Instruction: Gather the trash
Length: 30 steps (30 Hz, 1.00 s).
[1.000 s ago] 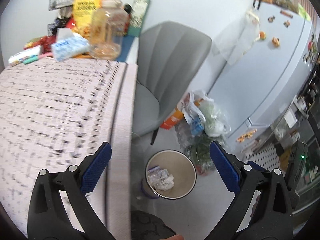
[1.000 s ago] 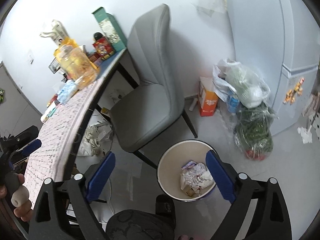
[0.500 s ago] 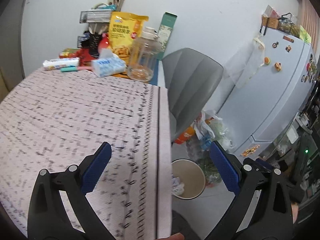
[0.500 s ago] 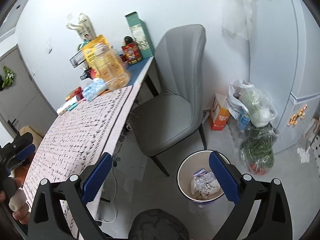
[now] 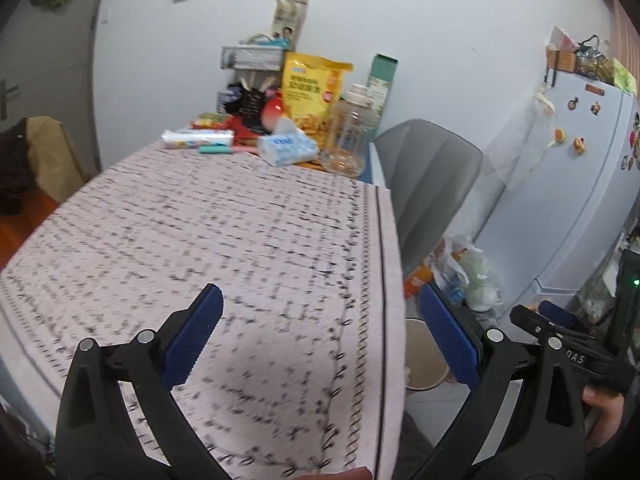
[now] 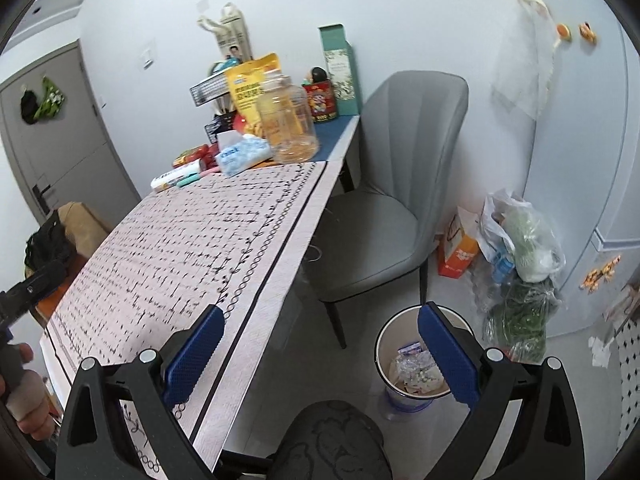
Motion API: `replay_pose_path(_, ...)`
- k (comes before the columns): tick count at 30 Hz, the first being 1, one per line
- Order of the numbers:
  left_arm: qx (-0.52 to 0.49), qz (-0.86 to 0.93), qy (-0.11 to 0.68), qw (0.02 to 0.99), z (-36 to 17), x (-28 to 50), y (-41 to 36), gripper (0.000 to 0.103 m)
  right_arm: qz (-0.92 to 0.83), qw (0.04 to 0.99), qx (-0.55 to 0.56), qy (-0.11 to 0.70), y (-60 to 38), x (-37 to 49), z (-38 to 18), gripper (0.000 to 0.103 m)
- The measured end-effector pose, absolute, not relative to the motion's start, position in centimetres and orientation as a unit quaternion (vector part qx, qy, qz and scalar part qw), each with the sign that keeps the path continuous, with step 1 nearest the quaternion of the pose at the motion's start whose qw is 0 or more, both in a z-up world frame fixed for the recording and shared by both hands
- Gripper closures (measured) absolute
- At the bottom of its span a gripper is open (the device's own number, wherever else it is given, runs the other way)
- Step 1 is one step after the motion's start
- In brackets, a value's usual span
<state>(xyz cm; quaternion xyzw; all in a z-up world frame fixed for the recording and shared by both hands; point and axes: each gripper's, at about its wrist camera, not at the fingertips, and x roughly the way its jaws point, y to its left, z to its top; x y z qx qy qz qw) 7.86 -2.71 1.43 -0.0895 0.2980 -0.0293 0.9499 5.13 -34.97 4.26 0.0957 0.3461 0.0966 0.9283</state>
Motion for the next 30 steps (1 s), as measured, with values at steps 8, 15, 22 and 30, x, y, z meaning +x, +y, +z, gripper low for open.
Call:
replay_pose_path(8,-0.099,-0.01,0.289,0.952,1.3,3.6,-0.9,0.006,0.117,0.929,0.083,0.341,-33.3,1.7,4.1,0.008)
replay_pose_path(15,-0.099,-0.004,0.286,0.953,1.1,1.4,-1.1,0.006,0.135,0.927,0.078,0.341,-32.0,-0.3,4.0,0.008)
replay_pose_path(22,-0.098,-0.006,0.289,0.952,0.9,0.8,-1.6,0.006,0.145,0.928,0.082,0.335,-31.8,-1.0,4.3,0.008)
replay_pose_path(30,-0.101,-0.008,0.287,0.953,0.7,0.5,-1.8,0.006,0.155,0.928,0.081,0.33,-31.3,-1.5,4.2,0.008)
